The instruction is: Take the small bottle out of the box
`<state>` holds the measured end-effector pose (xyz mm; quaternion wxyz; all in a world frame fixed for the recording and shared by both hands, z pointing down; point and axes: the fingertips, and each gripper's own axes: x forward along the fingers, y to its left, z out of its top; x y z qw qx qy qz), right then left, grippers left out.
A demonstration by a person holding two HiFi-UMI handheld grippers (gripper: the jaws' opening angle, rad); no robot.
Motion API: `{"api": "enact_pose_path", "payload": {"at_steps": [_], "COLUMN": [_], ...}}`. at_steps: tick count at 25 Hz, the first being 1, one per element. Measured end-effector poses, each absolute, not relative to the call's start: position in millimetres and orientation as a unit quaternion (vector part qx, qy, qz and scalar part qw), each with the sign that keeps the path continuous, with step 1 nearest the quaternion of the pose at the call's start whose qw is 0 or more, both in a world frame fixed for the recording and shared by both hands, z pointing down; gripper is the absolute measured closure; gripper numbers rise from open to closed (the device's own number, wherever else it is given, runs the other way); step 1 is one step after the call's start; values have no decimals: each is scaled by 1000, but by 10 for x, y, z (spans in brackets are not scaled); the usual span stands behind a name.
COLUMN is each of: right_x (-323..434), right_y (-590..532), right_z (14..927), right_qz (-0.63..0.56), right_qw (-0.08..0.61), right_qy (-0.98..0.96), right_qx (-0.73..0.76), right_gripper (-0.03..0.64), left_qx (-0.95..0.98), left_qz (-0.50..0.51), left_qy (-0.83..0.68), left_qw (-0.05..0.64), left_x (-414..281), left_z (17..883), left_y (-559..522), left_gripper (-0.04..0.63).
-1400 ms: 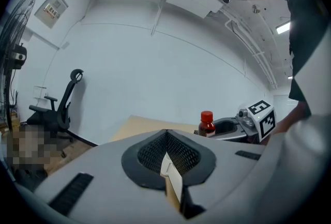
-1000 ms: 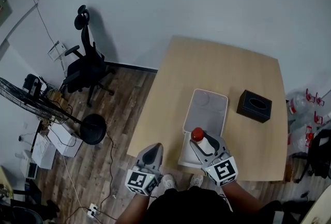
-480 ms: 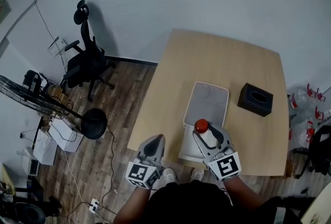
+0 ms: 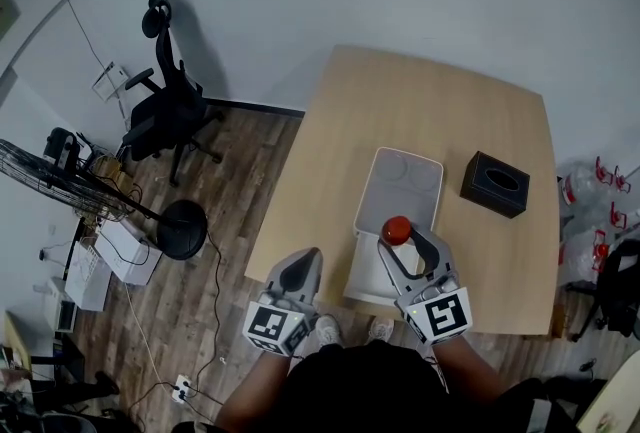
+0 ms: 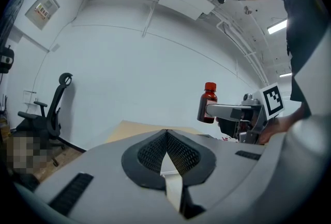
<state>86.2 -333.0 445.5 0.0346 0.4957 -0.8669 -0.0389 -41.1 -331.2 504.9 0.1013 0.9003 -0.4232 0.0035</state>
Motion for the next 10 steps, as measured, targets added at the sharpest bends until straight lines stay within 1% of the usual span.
{"api": "enact_pose_path", "payload": {"at_steps": [10], "right_x": [929], "right_y": [-3222], "right_z": [4377], "right_qz": [-44], "right_qw": [20], "right_qy": [-866], "right_qx": [498], "right_gripper": [408], "left_qx": [901], "left_qz": [7], "left_qy": [-422], "left_qw": [105], "left_x": [-369], "left_z": [5057], "left_y": [-3224], "left_gripper": [581]}}
